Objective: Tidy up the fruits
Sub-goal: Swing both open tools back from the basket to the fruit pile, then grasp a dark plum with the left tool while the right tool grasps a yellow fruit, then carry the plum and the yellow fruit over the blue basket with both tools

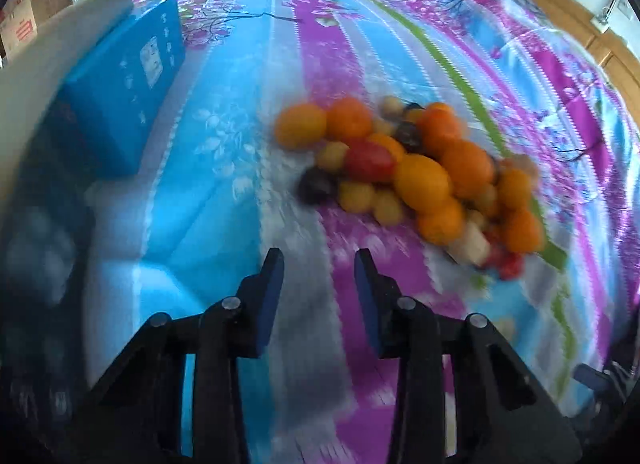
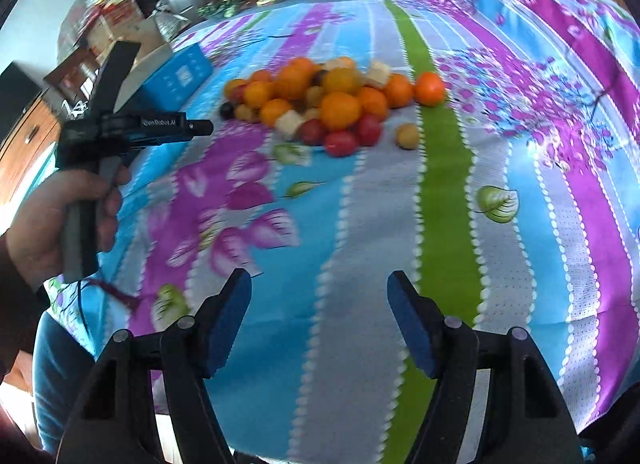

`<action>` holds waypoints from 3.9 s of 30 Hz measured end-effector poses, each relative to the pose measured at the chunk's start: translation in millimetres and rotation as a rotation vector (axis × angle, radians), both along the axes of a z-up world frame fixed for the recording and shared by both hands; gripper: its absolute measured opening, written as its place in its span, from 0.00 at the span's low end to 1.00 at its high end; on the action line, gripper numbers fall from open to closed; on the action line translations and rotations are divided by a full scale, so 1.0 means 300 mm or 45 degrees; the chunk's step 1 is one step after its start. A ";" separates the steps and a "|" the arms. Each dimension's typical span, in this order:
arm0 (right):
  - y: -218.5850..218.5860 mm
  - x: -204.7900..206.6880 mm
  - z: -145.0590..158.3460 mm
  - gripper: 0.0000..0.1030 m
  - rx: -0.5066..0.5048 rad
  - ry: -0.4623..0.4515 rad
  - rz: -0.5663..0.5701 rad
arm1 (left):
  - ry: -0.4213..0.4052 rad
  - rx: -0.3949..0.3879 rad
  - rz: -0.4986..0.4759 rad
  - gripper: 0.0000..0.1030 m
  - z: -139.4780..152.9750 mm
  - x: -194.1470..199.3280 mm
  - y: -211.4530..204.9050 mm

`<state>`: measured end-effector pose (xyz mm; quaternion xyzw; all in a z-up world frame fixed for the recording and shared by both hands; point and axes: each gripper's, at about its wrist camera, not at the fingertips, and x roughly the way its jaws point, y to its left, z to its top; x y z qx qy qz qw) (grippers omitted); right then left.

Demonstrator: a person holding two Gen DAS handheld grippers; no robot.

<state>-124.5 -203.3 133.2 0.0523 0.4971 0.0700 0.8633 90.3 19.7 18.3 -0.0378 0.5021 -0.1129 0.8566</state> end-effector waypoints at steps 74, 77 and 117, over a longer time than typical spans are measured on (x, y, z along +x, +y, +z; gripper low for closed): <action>0.072 0.366 0.283 0.27 -0.129 -0.259 0.013 | -0.323 -0.026 0.015 0.25 0.399 -0.214 0.033; 0.122 0.363 0.347 0.27 -0.128 -0.284 0.029 | -0.345 -0.033 0.072 0.25 0.453 -0.240 0.087; 1.282 0.288 0.806 0.27 0.010 -0.462 0.748 | -0.483 0.024 0.814 0.25 0.731 -0.654 0.940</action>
